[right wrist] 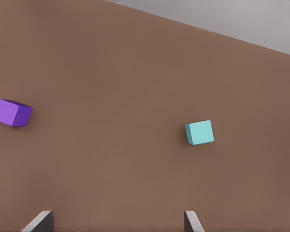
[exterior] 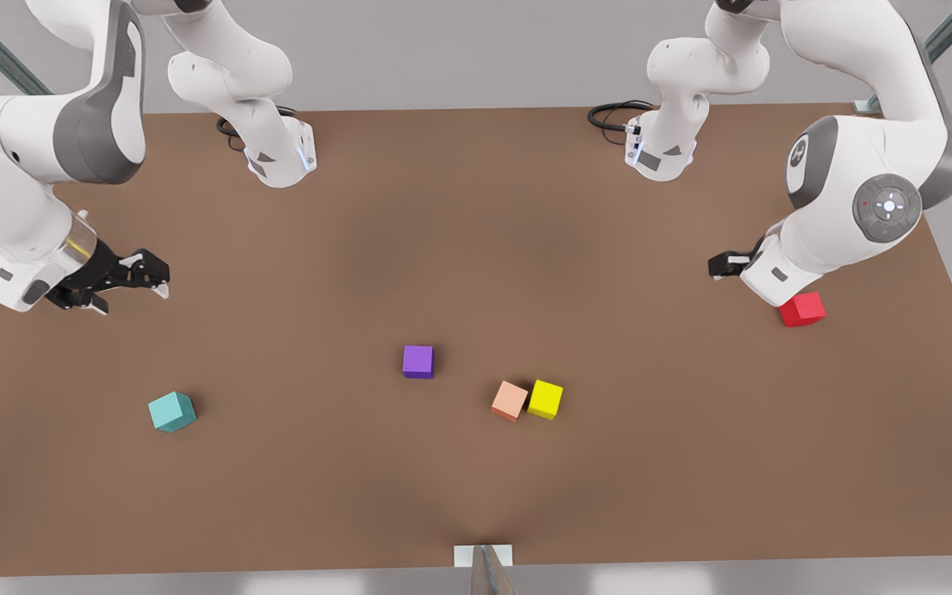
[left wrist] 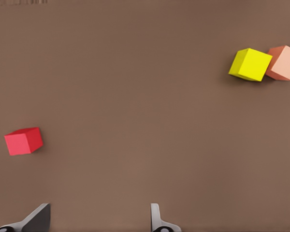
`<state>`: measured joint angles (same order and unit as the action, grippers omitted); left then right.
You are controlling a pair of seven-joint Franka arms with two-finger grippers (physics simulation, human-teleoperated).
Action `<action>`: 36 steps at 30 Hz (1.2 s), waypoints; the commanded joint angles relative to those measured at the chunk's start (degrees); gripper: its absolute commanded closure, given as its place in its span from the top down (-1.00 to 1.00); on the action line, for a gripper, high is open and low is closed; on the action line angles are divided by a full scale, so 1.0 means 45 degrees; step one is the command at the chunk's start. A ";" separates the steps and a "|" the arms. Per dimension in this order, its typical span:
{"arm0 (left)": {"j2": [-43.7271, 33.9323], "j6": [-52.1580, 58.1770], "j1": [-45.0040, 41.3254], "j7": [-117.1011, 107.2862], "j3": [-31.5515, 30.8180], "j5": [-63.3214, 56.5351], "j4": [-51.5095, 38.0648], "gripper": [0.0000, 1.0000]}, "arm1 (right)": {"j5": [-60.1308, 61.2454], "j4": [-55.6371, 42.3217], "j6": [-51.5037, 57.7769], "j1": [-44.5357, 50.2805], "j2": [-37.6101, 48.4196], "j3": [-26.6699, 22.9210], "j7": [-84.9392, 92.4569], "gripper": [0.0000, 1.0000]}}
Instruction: Pick up red wooden cube and pass to hand red wooden cube and place in blue wooden cube
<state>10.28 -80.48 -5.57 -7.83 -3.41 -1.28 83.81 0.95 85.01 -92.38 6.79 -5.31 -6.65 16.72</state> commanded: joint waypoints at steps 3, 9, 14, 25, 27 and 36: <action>0.0216 -0.0064 0.0317 0.1075 0.0073 0.0070 -0.0166 1.00 | -0.0016 0.0035 -0.0037 -0.0004 -0.0049 -0.0007 0.0855 1.00; 0.1915 -0.5122 0.2955 0.2814 0.1850 0.0226 0.2411 1.00 | -0.0016 -0.0082 -0.0037 -0.0102 -0.0225 -0.0046 0.0875 1.00; 0.1837 -0.8205 0.3249 0.5760 0.3139 0.0246 0.5143 1.00 | 0.0004 -0.0082 -0.0037 0.0035 -0.0323 -0.0007 0.0855 1.00; 0.3009 -1.1256 0.3815 0.7911 0.3745 0.0187 0.7119 1.00 | -0.0035 -0.0199 0.0412 -0.0005 -0.0284 -0.0066 0.0855 1.00; 0.3009 -1.1236 0.3913 0.8966 0.3862 0.0187 0.7119 1.00 | -0.0035 -0.0395 0.0412 -0.0063 -0.0303 -0.0124 0.0875 1.00; 0.3399 -1.1294 0.4069 0.9181 0.3901 0.0207 0.7412 1.00 | -0.0094 -0.0356 0.0451 0.0015 -0.0342 -0.0046 0.0875 1.00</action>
<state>25.46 -130.17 12.74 22.00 14.14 -0.30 117.17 0.52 83.44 -90.64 6.86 -6.91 -6.87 20.07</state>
